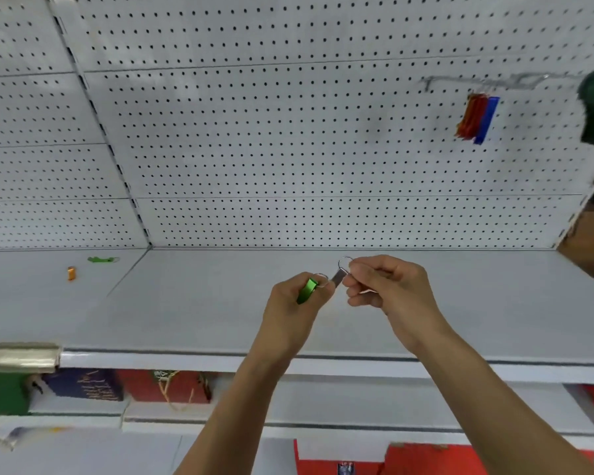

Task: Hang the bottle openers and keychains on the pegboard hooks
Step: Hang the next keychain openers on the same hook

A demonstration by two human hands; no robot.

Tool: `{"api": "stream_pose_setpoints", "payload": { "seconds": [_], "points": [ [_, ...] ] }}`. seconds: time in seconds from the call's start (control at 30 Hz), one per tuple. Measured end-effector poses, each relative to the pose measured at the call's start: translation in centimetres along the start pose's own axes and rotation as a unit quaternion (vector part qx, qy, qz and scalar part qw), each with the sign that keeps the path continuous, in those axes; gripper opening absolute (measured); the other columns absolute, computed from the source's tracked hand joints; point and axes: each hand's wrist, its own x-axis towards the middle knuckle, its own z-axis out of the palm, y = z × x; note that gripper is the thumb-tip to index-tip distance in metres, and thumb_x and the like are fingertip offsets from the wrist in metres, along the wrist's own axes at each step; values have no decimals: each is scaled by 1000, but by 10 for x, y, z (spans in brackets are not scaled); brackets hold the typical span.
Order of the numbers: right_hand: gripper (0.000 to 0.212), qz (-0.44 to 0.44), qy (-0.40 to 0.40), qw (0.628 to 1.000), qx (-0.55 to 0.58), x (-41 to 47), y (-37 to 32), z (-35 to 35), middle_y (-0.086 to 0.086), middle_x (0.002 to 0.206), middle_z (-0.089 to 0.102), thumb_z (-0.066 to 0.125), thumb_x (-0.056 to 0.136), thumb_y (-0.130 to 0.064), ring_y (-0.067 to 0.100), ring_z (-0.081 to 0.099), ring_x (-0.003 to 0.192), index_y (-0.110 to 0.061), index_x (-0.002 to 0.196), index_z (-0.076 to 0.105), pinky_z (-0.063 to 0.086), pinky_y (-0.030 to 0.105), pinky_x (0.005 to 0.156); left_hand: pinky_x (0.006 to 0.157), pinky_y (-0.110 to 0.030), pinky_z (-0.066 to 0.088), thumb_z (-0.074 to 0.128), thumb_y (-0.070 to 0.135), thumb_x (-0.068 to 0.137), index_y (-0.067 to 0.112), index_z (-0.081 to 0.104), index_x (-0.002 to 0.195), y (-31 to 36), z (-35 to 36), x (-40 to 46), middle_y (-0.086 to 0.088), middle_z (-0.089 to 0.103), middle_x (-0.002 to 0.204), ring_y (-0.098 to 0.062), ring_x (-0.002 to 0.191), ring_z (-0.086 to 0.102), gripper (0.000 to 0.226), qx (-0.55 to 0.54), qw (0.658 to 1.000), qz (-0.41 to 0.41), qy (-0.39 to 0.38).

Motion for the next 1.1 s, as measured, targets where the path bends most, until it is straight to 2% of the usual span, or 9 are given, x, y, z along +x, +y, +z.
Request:
{"api": "stream_pose_setpoints", "payload": {
  "seconds": [0.13,0.27,0.4,0.57,0.7,0.8,0.9,1.1],
  "points": [
    [4,-42,31,997,-56,-3,-24,-49,10,76,69,69,84,-6,21,62,70,-4,82,73,55,31,66,59,-24,38,63,28,90,21,68,85,24,48,-5,19,51,57,-10,60,41,9,-14,1000,-12,1],
    [10,-83,48,992,-82,0,-51,-84,7,82,73,66,87,-8,24,67,78,-11,79,71,53,31,67,48,-23,28,55,35,92,18,57,83,47,78,-4,9,38,56,-10,52,31,19,-74,995,-66,-4],
    [11,-120,66,987,-78,5,-77,-104,2,72,72,66,87,-8,15,66,66,-11,77,70,52,27,61,47,-24,23,45,27,97,17,60,86,67,92,3,3,37,56,-11,50,27,22,-79,996,-39,4],
    [9,-150,93,983,-41,18,-113,-122,5,70,68,68,84,-5,18,61,65,-8,77,71,53,28,56,52,-25,31,46,24,98,15,60,91,88,108,14,-3,47,58,-15,53,37,18,-81,997,-2,-16],
    [9,-180,105,978,-20,31,-145,-134,5,69,65,67,85,-4,15,58,61,-8,78,70,53,27,52,50,-22,35,50,22,97,13,58,91,100,121,26,-4,54,60,-16,48,42,14,-91,995,15,-33],
    [11,-204,120,971,-26,45,-164,-140,-1,61,63,66,87,-4,14,54,58,-9,77,69,52,27,50,49,-24,38,51,18,97,8,57,90,108,126,38,-4,61,65,-19,47,48,14,-110,993,23,-37],
    [11,-215,131,967,-32,61,-176,-141,-3,57,61,66,87,-6,12,53,55,-7,77,68,53,27,50,49,-25,41,51,15,97,9,60,86,114,130,50,-3,64,71,-19,51,53,15,-118,991,45,-34],
    [12,-202,138,968,-46,93,-183,-142,1,63,61,65,88,-7,10,53,53,-9,76,66,53,26,47,57,-25,50,55,12,95,6,63,88,123,141,70,-6,65,84,-15,64,59,13,-149,987,63,-6]
  ]
}}
